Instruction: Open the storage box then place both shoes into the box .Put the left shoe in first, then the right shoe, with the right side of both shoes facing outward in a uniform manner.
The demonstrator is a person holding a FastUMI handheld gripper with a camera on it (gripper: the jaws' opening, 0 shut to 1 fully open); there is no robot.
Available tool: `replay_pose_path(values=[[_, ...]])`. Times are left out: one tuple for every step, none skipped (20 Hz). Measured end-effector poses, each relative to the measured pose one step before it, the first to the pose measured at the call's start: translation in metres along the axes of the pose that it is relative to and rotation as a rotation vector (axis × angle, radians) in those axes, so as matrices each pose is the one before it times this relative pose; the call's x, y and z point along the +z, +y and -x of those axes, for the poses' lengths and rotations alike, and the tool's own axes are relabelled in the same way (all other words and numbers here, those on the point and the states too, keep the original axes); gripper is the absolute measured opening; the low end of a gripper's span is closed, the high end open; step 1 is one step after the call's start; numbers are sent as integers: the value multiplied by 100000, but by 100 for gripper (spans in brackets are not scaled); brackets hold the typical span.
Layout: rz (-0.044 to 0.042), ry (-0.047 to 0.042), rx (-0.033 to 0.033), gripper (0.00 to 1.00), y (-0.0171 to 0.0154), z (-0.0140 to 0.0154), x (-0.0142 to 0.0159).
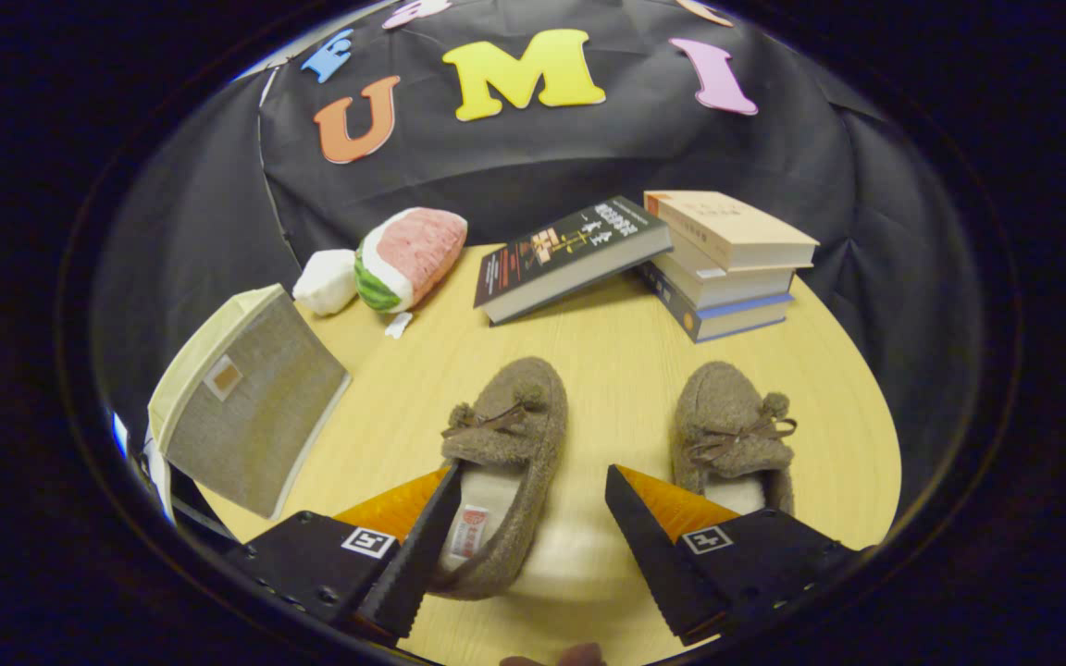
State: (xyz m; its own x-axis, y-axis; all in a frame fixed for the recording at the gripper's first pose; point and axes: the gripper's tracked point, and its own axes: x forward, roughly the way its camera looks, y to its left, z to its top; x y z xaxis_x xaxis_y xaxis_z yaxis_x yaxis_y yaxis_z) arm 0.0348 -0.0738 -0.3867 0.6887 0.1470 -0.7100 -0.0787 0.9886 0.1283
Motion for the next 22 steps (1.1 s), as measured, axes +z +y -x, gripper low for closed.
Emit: replay_pose_path(values=[[-816, 1651, -52, 96, 39, -457, -375], [-794, 1593, -277, 92, -112, -400, -305], [-597, 1256, -306, 87, -93, -268, -146], [-579, 1166, -71, 83, 8, -454, -102], [-742, 1318, -132, 76, 25, -402, -47], [-1012, 1280, 354, 69, 106, -483, -140], [-904, 1104, 534, 63, 99, -278, -167], [-1385, 1211, 129, 60, 69, -239, -123], [-1520, 1566, 64, 57, 89, -287, -201], [-1878, 1486, 183, 57, -1, -334, -233], [-1746, 1021, 550, 58, 102, 51, 45], [-2683, 917, 12, 48, 79, -151, 104], [-1257, 1252, 170, 38, 224, -269, 36], [56, 1166, -581, 28, -149, -278, -183], [-57, -839, -2197, 29, -290, 166, 157], [-458, 307, -433, 6, 67, -278, 430], [-379, 1045, 48, 6, -41, 65, -26], [-2515, -627, 65, 6, -118, 132, -40], [-1442, 1867, 365, 1, 34, -21, -30], [-1942, 203, 239, 1, -35, 162, 157], [-2175, 1033, 269, 1, 102, -3, -59], [-1947, 789, 468, 1, 173, 174, 119]])
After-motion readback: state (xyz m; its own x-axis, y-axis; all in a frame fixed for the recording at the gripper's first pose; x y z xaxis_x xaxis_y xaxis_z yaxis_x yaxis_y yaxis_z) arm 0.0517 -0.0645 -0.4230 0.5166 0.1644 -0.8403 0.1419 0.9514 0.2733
